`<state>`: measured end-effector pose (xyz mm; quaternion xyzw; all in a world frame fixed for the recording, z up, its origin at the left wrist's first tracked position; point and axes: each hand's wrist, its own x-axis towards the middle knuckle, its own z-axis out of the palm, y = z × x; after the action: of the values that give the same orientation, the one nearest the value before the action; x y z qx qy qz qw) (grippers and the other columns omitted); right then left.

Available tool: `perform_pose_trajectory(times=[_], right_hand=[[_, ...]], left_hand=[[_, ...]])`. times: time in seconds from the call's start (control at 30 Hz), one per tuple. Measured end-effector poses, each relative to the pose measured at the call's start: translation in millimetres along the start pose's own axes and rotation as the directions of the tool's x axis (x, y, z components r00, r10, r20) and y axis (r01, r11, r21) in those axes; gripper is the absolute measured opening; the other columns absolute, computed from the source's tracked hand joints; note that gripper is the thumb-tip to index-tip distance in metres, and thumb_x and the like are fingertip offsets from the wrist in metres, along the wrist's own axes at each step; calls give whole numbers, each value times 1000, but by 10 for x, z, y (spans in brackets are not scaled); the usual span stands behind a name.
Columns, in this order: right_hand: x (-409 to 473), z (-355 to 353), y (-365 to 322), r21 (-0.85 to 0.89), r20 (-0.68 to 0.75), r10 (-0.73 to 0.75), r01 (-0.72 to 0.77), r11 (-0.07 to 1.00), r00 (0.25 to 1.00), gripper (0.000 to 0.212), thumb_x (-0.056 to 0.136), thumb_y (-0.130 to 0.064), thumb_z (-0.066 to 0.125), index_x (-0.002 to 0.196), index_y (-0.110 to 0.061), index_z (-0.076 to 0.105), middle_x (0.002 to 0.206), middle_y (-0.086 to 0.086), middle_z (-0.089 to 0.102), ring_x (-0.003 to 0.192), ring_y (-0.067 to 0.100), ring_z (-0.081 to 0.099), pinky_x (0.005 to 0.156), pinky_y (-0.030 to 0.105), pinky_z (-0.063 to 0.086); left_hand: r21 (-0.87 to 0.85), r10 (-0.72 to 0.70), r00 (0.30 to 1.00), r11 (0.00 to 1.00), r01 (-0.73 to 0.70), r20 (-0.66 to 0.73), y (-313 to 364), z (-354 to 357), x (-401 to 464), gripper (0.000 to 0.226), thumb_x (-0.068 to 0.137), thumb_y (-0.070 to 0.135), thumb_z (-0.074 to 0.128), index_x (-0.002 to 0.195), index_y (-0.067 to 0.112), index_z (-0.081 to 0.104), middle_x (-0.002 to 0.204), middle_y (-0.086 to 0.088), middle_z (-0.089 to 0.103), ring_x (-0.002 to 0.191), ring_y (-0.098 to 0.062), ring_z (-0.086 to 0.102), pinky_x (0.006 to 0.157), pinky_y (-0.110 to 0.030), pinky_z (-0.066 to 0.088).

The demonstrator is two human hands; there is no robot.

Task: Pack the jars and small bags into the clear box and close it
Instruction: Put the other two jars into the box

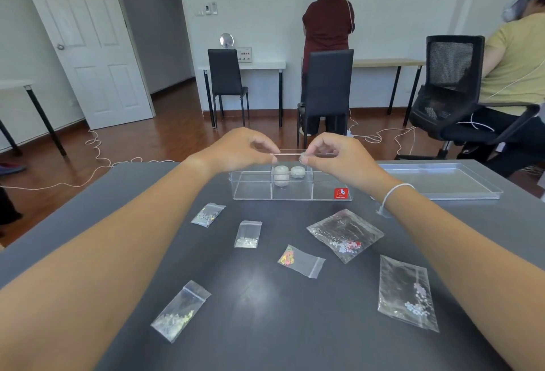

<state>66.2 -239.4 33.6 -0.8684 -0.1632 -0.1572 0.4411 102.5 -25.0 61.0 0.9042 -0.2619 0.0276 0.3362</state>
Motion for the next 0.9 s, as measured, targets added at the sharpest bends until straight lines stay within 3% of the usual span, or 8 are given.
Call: perform_pose_trajectory(times=[0.13, 0.27, 0.43, 0.57, 0.73, 0.9], right_hand=[[49, 10, -35, -58, 95, 27, -21, 998, 995, 10, 77, -30, 68, 79, -21, 65, 90, -16, 64, 97, 8, 56, 93, 33, 41], [86, 45, -110, -95, 142, 40, -27, 995, 989, 7, 77, -26, 68, 72, -26, 63, 89, -12, 65, 92, 5, 57, 84, 27, 41], [148, 84, -161, -190, 206, 128, -89, 978, 970, 6, 76, -26, 68, 72, -26, 63, 91, -9, 64, 94, 14, 57, 85, 33, 44], [228, 92, -190, -283, 248, 182, -109, 953, 951, 7, 76, -27, 69, 72, -24, 64, 83, -14, 61, 88, 13, 57, 80, 33, 45], [318, 109, -212, -325, 308, 260, -156, 933, 915, 6, 74, -21, 71, 76, -16, 67, 81, -9, 62, 80, 9, 56, 62, 21, 41], [335, 144, -225, -351, 346, 279, -153, 924, 896, 15, 74, -10, 69, 65, -21, 63, 79, -10, 61, 76, 6, 55, 57, 19, 38]], left_hand=[[-46, -68, 990, 997, 63, -124, -180, -108, -258, 16, 77, 33, 70, 93, 35, 69, 107, 15, 64, 95, -7, 55, 76, -14, 37], [-127, -118, 980, 987, 98, -160, -340, -83, -489, 20, 79, 32, 68, 98, 35, 67, 116, 17, 59, 103, -6, 53, 78, -14, 34], [-176, -144, 979, 977, 117, -146, -453, -37, -614, 18, 81, 33, 66, 98, 37, 66, 118, 20, 56, 107, -4, 51, 87, -19, 31], [-179, -131, 981, 978, 104, -146, -495, 6, -643, 16, 82, 30, 65, 97, 37, 67, 119, 19, 56, 106, -3, 51, 81, -8, 31], [-185, -97, 980, 981, 65, -174, -527, 15, -630, 14, 82, 28, 65, 92, 38, 68, 122, 20, 52, 112, 7, 45, 82, 1, 23], [-179, -72, 979, 983, 37, -192, -546, 34, -630, 14, 82, 27, 64, 88, 40, 68, 121, 18, 54, 105, 5, 50, 77, 9, 28]])
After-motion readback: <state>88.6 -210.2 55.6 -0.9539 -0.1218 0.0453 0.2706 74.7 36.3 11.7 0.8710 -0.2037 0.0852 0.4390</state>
